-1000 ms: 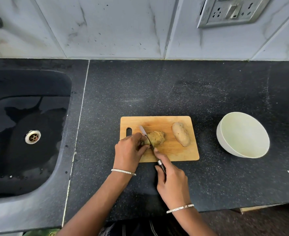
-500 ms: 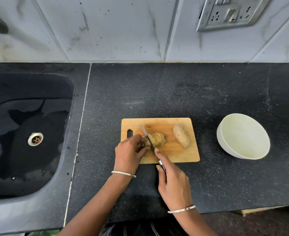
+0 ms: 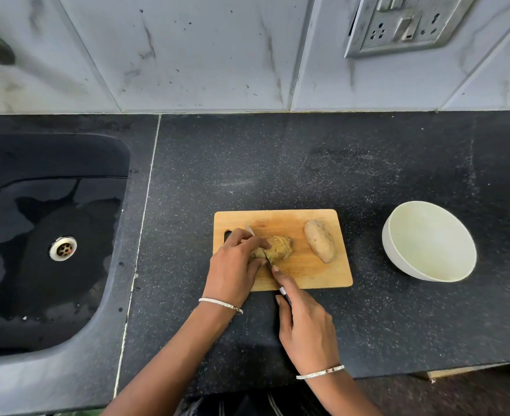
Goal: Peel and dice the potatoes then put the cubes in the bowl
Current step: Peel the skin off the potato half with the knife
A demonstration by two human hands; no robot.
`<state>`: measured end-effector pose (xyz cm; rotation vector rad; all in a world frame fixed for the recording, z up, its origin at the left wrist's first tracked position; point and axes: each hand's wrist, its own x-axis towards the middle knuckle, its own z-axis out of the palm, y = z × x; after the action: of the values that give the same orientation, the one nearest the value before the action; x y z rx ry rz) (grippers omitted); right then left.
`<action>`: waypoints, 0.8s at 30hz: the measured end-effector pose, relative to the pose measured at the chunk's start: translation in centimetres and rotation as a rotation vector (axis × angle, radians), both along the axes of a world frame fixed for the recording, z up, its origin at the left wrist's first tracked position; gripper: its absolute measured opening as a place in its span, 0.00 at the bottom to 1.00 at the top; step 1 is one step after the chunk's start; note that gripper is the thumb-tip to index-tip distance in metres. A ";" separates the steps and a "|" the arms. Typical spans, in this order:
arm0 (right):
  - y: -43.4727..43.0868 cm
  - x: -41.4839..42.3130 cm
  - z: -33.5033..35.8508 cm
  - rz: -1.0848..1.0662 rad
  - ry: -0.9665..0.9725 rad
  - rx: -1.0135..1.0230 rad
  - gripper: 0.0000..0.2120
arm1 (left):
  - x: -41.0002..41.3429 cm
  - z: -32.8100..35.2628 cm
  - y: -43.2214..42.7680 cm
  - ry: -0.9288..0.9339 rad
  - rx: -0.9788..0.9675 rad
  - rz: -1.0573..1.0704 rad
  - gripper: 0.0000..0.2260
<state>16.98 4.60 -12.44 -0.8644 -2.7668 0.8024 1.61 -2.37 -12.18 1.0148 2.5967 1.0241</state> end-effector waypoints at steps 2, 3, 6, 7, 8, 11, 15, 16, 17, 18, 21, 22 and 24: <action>0.0 0.0 0.0 0.001 -0.001 0.004 0.27 | -0.2 0.2 0.1 0.012 -0.018 0.000 0.10; 0.0 0.0 0.0 0.000 0.002 0.002 0.26 | -0.3 0.2 0.2 0.016 -0.019 0.002 0.09; 0.0 0.1 0.0 0.000 0.006 -0.011 0.27 | -0.4 0.0 0.1 0.025 -0.008 0.007 0.07; 0.0 0.1 0.0 0.001 0.005 -0.012 0.27 | -0.4 -0.1 0.0 0.025 -0.002 0.008 0.06; 0.0 0.1 0.0 0.001 0.003 -0.014 0.27 | -0.4 -0.1 0.0 0.027 0.001 0.009 0.06; 0.0 0.1 0.0 0.002 -0.001 -0.011 0.27 | -0.4 -0.3 -0.1 0.012 0.022 0.022 0.07; 0.0 0.1 -0.1 0.001 -0.008 -0.009 0.27 | -0.3 0.0 0.0 -0.047 0.031 0.056 0.14; 0.1 0.2 -0.1 0.001 -0.010 -0.014 0.28 | -0.3 0.1 0.2 -0.055 0.025 0.067 0.14; 0.1 0.2 -0.1 0.002 -0.013 -0.019 0.28 | -0.3 0.2 0.3 -0.053 0.008 0.077 0.13; 0.1 0.2 -0.1 0.002 -0.016 -0.021 0.28 | -0.3 0.4 0.6 -0.042 -0.025 0.087 0.12; 0.1 0.3 -0.2 0.008 -0.023 -0.024 0.28 | -0.2 1.2 1.5 -0.034 -0.137 0.121 0.12; 0.1 0.3 -0.2 0.012 -0.028 -0.021 0.29 | -0.2 1.4 1.8 -0.041 -0.166 0.136 0.12; 0.0 0.3 -0.3 0.013 -0.032 -0.016 0.28 | -0.2 1.8 2.3 -0.052 -0.208 0.158 0.12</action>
<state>17.31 4.65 -12.70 -0.8701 -2.8008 0.8210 1.37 -0.11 -10.38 0.7358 2.7052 0.7783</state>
